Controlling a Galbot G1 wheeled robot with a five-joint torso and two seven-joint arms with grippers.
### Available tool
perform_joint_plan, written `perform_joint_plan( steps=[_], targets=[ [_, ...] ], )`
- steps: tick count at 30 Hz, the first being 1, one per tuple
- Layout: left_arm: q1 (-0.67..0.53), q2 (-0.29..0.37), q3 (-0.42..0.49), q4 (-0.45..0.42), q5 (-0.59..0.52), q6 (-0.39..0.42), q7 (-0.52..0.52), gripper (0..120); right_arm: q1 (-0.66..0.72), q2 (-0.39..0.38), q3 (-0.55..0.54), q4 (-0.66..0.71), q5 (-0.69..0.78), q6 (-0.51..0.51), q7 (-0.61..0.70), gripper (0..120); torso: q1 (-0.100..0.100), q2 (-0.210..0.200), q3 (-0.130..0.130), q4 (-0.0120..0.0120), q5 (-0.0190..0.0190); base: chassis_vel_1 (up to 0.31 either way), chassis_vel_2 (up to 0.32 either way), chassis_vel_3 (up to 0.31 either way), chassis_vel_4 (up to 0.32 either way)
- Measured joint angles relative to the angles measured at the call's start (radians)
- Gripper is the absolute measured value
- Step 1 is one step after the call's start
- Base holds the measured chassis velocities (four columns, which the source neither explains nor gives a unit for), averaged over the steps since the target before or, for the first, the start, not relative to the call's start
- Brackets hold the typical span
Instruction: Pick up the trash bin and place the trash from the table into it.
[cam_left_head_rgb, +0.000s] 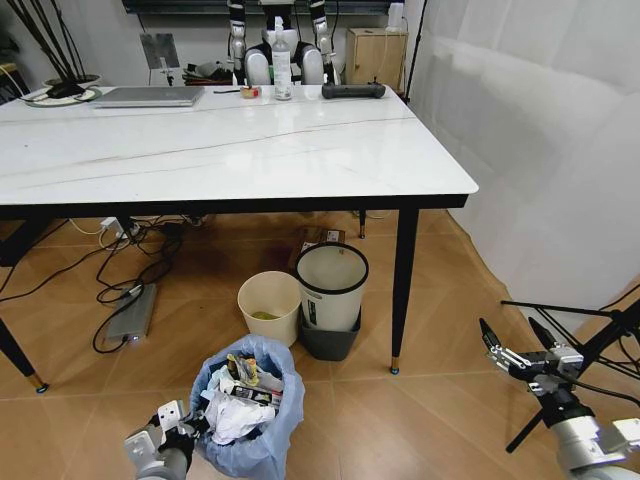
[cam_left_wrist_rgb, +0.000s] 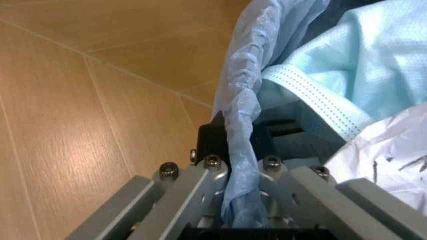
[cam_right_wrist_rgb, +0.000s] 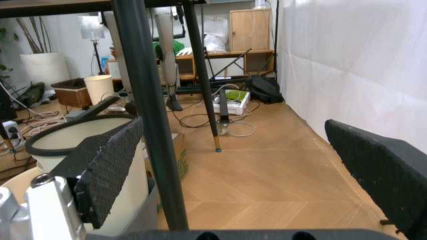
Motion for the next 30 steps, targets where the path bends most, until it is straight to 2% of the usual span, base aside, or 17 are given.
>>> perform_joint_plan(
  steps=[30],
  targets=[
    [-0.019, 0.002, 0.005, 0.014, 0.010, -0.006, 0.000, 0, 0.000, 0.000, 0.000, 0.000, 0.000, 0.000, 0.000, 100, -0.030, -0.114, -0.084, 0.0000, 0.0000, 0.000, 0.000, 0.000, 0.000]
  ],
)
